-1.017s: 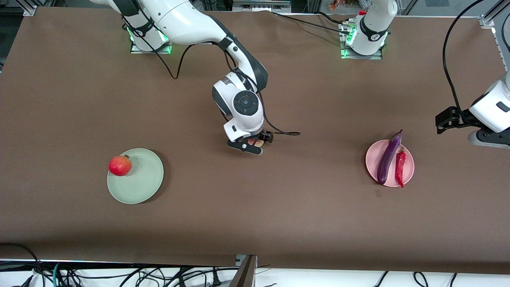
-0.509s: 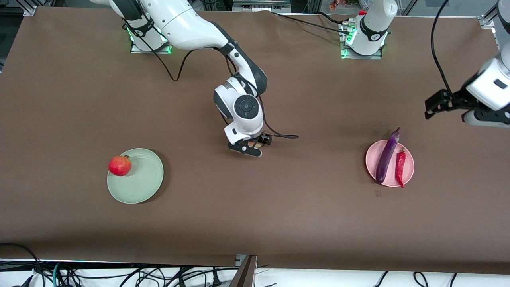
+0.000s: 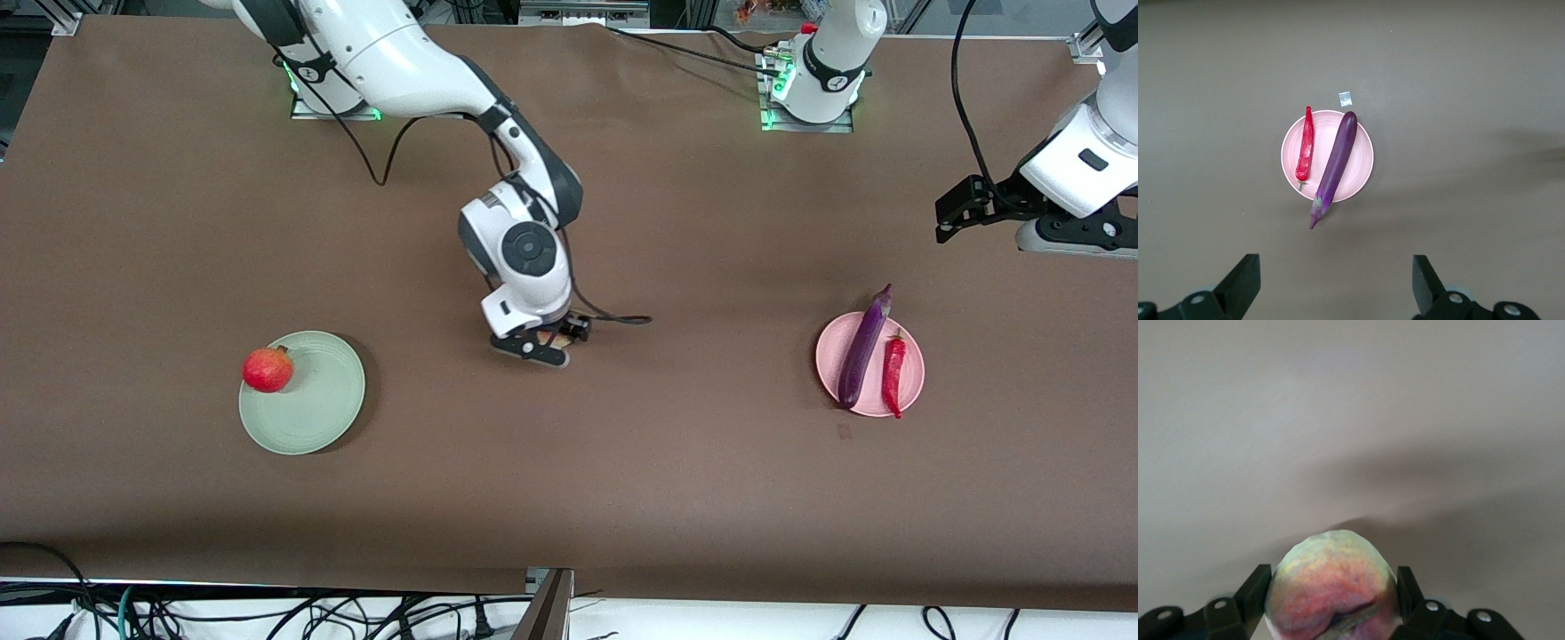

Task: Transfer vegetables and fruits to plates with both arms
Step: 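Carry the peach with the right gripper onto the green plate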

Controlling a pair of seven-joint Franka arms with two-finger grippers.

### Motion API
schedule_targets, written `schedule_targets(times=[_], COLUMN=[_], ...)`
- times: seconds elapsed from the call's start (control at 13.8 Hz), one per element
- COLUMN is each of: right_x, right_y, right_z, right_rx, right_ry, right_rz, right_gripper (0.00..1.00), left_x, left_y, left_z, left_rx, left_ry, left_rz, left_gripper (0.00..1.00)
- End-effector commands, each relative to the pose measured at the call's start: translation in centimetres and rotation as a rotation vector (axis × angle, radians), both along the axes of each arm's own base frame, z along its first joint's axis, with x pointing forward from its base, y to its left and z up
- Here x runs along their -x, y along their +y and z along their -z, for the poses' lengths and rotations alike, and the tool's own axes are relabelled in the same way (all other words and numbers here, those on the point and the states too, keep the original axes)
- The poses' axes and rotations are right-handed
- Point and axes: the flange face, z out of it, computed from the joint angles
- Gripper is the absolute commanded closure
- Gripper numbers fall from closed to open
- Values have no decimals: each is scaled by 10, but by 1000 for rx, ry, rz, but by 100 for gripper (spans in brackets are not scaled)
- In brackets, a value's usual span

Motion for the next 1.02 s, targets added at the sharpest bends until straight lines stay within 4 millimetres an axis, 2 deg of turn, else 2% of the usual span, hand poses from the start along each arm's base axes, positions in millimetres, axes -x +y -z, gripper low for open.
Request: schedule_targets(times=[0.0, 0.15, 0.29, 0.44, 0.58, 0.73, 0.94], right_x=[-43, -73, -95, -104, -109, -116, -116], right_y=[-91, -177, -256, -308, -343, -367, -373], right_z=[-46, -64, -69, -63, -50, -33, -2], right_rx=[22, 45, 62, 80, 78, 70, 70], right_ry=[85, 147, 184, 205, 216, 203, 159], right_rz=[-101, -150, -229, -272, -237, -211, -218], right_gripper=[51, 51, 51, 52, 52, 52, 52], left_x=[3, 3, 3, 3, 3, 3, 3], left_y=[-1, -2, -1, -2, -2, -2, -2], left_z=[-1, -1, -1, -1, -1, -1, -2], left_rx=[-15, -15, -15, -14, -15, -16, -16], left_ry=[-7, -8, -7, -8, -8, -8, -9], left_rz=[2, 2, 2, 0, 2, 2, 4], left_gripper=[0, 0, 0, 0, 0, 0, 0])
